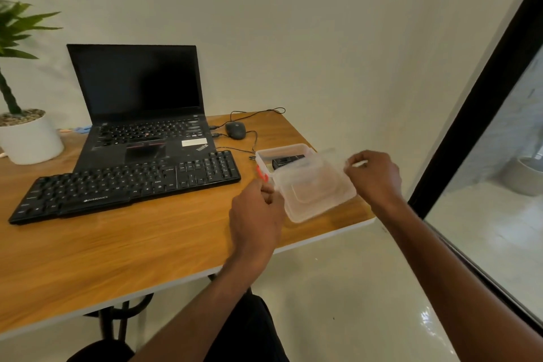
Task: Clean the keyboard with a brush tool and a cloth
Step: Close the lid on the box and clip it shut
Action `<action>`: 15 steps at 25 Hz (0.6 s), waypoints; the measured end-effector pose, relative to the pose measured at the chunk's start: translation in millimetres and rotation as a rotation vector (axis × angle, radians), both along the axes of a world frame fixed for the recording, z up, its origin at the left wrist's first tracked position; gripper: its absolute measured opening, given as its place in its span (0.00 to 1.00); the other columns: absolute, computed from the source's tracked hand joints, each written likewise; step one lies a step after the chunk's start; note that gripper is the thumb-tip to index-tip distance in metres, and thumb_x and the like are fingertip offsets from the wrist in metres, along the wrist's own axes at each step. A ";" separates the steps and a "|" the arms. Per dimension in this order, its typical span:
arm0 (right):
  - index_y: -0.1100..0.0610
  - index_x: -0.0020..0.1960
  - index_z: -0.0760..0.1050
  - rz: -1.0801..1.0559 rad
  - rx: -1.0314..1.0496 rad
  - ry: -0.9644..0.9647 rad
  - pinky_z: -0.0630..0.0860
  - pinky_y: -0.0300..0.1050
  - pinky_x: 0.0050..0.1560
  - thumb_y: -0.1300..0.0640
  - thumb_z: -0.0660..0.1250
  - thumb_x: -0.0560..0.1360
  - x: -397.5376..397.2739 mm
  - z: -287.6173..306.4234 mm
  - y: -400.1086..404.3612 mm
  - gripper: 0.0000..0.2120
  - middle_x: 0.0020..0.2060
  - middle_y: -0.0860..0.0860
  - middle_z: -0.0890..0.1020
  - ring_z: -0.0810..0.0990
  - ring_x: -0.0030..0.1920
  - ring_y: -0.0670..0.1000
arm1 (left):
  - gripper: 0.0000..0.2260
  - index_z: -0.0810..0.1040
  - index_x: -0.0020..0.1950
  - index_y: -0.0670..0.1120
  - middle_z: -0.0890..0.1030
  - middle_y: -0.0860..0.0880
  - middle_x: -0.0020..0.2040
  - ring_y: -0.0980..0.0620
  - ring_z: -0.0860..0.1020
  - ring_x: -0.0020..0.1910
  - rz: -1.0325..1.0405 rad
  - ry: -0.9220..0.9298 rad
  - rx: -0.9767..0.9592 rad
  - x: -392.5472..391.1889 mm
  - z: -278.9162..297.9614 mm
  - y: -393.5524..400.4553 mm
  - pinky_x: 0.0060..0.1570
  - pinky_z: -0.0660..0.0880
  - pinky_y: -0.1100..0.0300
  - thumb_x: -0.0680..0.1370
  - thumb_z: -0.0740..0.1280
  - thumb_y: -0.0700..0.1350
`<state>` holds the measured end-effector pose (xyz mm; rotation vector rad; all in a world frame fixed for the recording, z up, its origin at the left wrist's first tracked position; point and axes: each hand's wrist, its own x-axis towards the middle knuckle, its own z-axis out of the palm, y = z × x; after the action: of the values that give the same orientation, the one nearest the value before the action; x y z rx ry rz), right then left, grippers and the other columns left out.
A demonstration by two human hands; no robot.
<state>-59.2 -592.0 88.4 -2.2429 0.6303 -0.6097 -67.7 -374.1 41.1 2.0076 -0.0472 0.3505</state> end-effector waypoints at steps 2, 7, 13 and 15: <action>0.48 0.47 0.83 0.040 0.119 -0.177 0.80 0.47 0.42 0.55 0.73 0.74 9.1 10.7 2.3 0.03 0.36 0.47 0.85 0.84 0.38 0.50 | 0.02 0.81 0.51 0.51 0.82 0.58 0.40 0.61 0.80 0.39 0.012 -0.124 -0.061 16.3 12.1 2.7 0.37 0.80 0.57 0.80 0.72 0.44; 0.48 0.55 0.84 0.209 0.350 -0.320 0.79 0.40 0.42 0.62 0.69 0.77 48.8 13.4 6.5 0.12 0.47 0.45 0.87 0.86 0.47 0.48 | 0.08 0.81 0.60 0.48 0.84 0.55 0.53 0.60 0.82 0.50 -0.044 -0.232 -0.009 65.1 18.8 11.2 0.46 0.78 0.71 0.82 0.72 0.43; 0.46 0.57 0.85 0.213 0.426 -0.266 0.81 0.53 0.61 0.53 0.61 0.83 72.4 -39.9 10.8 0.13 0.51 0.40 0.86 0.83 0.55 0.44 | 0.13 0.78 0.69 0.49 0.85 0.50 0.60 0.58 0.81 0.54 -0.055 -0.143 0.164 79.4 -21.2 11.3 0.49 0.77 0.65 0.84 0.69 0.46; 0.45 0.61 0.83 0.246 0.386 -0.273 0.79 0.44 0.59 0.50 0.62 0.84 67.0 -55.9 14.7 0.12 0.52 0.38 0.85 0.81 0.55 0.40 | 0.15 0.78 0.71 0.49 0.85 0.51 0.60 0.63 0.77 0.50 -0.043 -0.150 0.185 78.4 -29.0 9.0 0.44 0.69 0.75 0.85 0.67 0.47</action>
<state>7.8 -577.3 32.5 -1.8003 0.2973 -0.5985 10.7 -365.1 12.1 2.1556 -0.2233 0.4832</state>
